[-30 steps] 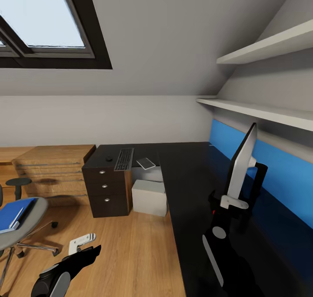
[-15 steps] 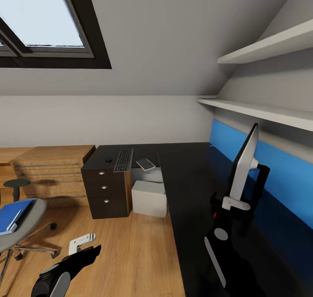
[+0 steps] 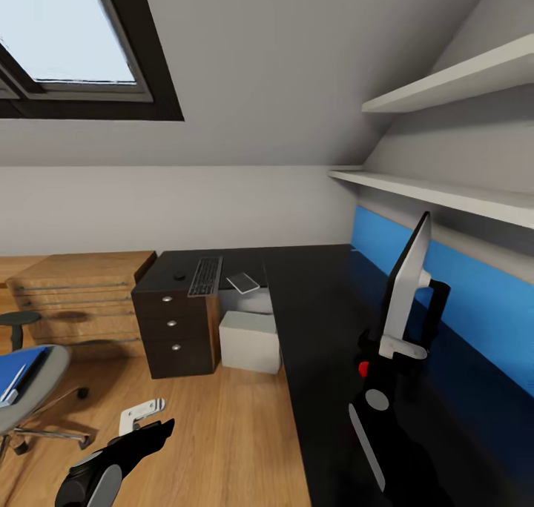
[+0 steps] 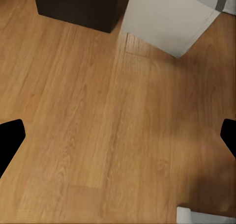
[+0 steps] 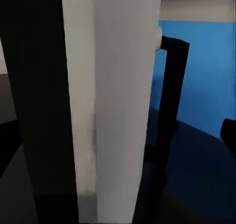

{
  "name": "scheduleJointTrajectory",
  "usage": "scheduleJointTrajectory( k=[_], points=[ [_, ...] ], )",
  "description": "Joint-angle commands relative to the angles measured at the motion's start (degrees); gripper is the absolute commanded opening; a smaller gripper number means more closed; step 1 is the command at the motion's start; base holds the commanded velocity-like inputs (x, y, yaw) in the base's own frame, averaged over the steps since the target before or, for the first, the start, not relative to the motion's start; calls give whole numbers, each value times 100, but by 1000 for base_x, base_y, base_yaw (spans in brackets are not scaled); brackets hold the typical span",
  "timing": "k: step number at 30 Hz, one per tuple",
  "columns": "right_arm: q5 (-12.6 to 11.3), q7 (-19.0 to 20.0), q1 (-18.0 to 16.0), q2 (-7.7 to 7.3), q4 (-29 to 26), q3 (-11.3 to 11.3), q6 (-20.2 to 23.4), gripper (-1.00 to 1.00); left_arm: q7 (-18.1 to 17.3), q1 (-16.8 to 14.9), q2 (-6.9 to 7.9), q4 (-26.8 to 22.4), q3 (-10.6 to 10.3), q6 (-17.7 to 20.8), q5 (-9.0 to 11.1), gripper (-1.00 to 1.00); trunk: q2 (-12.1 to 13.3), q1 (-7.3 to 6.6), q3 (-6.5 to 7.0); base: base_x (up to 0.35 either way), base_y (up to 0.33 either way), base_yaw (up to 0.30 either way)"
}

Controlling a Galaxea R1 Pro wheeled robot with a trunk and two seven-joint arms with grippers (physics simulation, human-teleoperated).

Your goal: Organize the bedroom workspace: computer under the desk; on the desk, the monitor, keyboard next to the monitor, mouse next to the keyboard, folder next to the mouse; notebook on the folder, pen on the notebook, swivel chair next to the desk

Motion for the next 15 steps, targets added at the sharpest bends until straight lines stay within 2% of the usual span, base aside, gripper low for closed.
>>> scheduleJointTrajectory(
  k=[1,10,15],
  points=[
    [21,-26,-5,0,5,4,-6,100,49,-3,3,-6,-28,15,62,100,-5,0,0,0,0,-147],
    [21,-26,-5,3,3,4,-3,100,49,-3,5,-4,-48,17,57,100,-5,0,54,-3,-1,-122],
    [21,-26,-5,4,5,6,-5,100,49,-3,7,-4,-67,17,57,100,-5,0,56,-222,-141,-8]
  ],
)
